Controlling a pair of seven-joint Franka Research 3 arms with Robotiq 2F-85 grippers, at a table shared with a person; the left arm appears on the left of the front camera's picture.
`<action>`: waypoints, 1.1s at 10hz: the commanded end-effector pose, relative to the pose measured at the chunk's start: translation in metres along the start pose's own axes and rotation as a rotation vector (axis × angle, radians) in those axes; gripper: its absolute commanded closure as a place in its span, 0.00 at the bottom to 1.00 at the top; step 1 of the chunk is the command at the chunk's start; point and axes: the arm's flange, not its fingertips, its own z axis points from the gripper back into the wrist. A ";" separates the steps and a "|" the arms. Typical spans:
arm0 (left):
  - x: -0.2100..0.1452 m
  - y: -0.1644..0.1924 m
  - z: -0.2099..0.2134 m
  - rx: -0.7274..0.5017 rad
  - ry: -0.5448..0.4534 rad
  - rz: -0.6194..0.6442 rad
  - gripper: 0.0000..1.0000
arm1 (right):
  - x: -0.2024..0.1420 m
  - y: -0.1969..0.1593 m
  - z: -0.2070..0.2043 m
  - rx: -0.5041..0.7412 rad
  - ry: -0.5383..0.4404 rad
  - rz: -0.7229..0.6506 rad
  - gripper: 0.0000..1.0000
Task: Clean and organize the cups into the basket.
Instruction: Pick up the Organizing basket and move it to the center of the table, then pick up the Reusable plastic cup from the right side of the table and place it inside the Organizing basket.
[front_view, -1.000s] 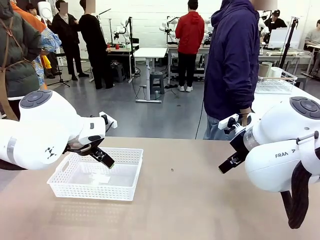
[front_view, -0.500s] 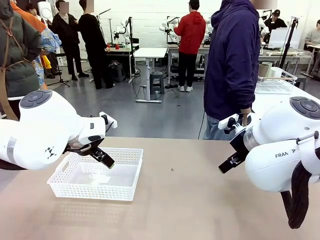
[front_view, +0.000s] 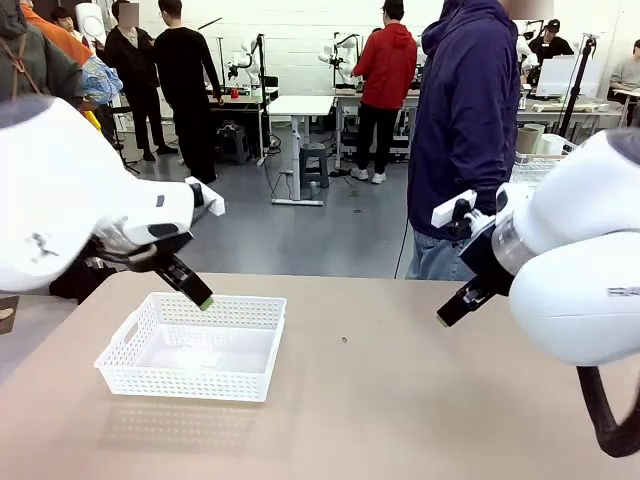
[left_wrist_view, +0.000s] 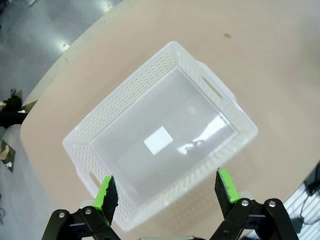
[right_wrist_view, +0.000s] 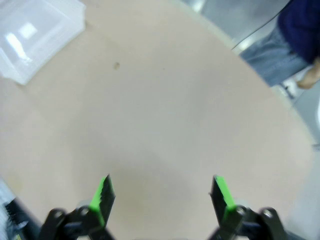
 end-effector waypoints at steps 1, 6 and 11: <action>-0.112 -0.045 0.017 0.030 0.035 -0.061 0.00 | -0.139 0.068 0.057 -0.132 0.003 0.008 0.00; -0.012 -0.014 0.041 0.017 0.048 -0.038 0.00 | -0.004 0.039 0.073 -0.122 0.003 0.017 0.00; -0.049 0.032 0.053 -0.538 -0.221 0.214 0.00 | -0.026 -0.011 0.072 0.305 -0.139 -0.243 0.00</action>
